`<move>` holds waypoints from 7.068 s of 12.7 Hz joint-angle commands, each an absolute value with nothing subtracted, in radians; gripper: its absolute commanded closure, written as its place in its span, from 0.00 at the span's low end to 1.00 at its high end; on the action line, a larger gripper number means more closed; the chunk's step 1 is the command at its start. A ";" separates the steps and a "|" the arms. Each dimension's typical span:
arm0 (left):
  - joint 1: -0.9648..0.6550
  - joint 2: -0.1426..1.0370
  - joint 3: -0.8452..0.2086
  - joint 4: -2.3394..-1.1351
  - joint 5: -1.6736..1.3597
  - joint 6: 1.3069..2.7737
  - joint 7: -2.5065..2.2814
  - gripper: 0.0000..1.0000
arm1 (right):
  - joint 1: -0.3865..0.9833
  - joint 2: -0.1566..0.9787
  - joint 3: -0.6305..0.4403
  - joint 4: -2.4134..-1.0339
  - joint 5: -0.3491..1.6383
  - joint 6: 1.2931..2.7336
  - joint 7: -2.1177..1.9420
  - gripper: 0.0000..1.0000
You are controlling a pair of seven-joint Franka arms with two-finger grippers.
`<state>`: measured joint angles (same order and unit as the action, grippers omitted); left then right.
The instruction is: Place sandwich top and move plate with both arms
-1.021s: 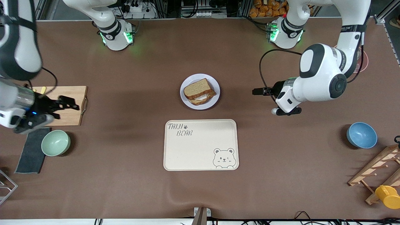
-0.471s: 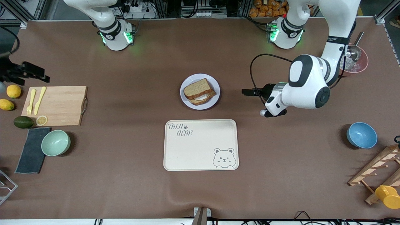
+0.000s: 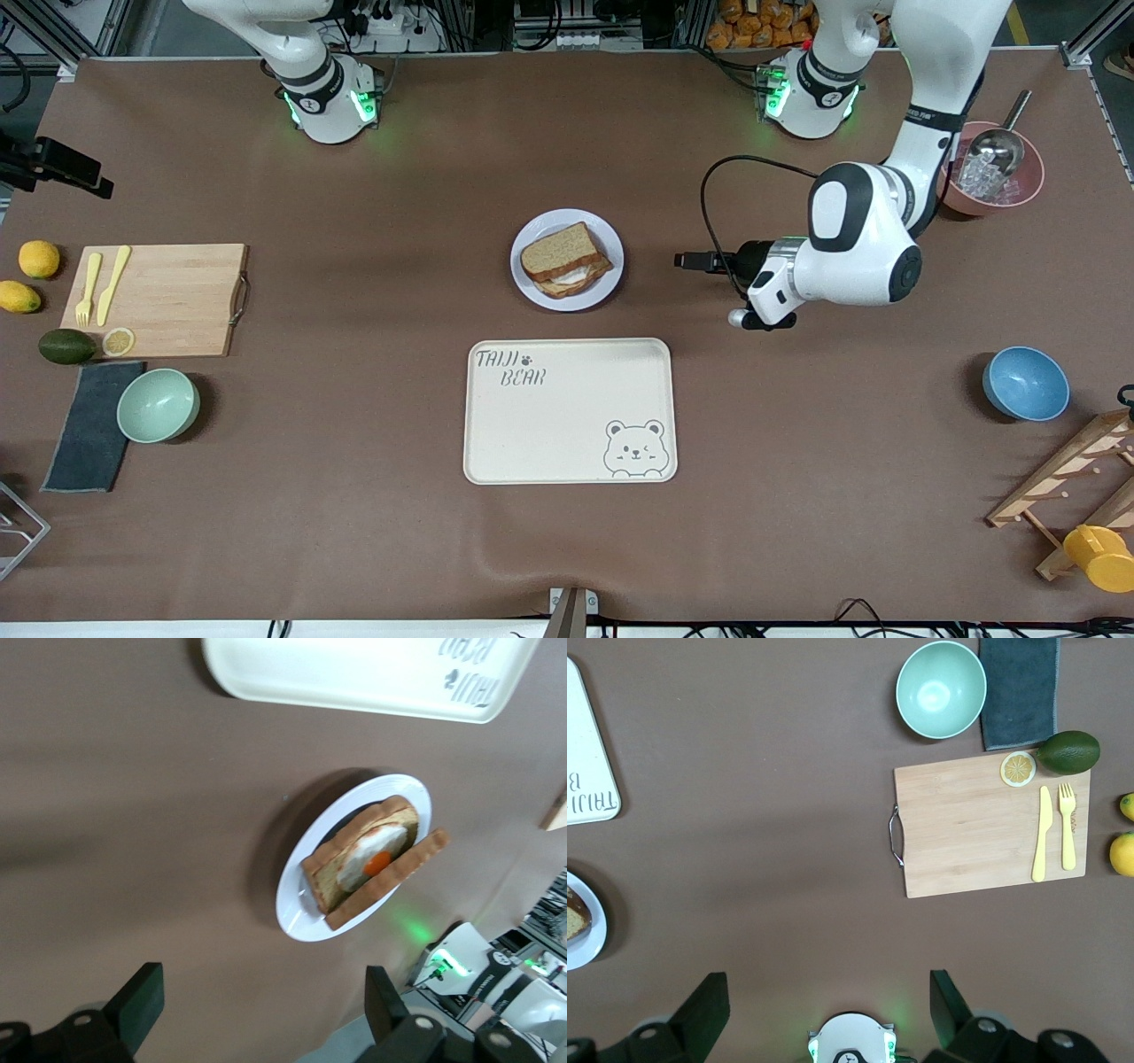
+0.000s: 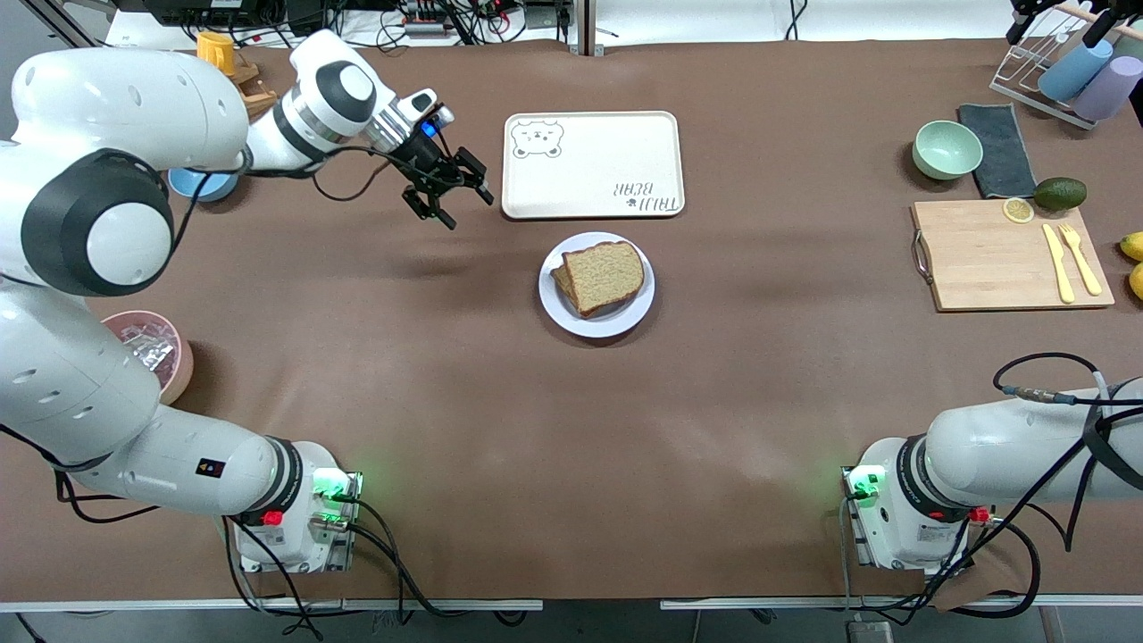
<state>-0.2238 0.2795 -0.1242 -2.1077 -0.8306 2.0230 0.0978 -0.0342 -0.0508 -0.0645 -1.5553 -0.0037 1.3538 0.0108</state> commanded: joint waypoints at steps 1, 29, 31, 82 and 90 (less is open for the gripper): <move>-0.226 0.267 -0.135 -2.178 -0.964 2.101 0.230 0.00 | -0.037 -0.060 -0.052 -1.551 -0.023 1.361 -0.002 0.00; -0.244 0.571 -0.235 -2.269 -1.706 2.174 1.222 0.34 | -0.060 -0.046 -0.061 -1.539 0.040 1.453 -0.124 0.00; -0.244 0.571 -0.236 -2.270 -1.706 2.174 1.224 0.36 | -0.063 -0.046 -0.061 -1.537 0.041 1.453 -0.124 0.00; -0.201 0.624 -0.321 -2.192 -2.025 2.016 1.473 1.00 | -0.060 -0.043 -0.061 -1.536 0.051 1.457 -0.124 0.00; -0.061 0.586 -0.416 -2.180 -2.026 2.016 1.375 1.00 | -0.061 -0.046 -0.061 -1.534 0.045 1.451 -0.124 0.00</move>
<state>-0.0861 0.6275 -0.3959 -2.1676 -2.0012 2.0373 1.4086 -0.0543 -0.0470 -0.0656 -1.5472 0.0375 1.4588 -0.1138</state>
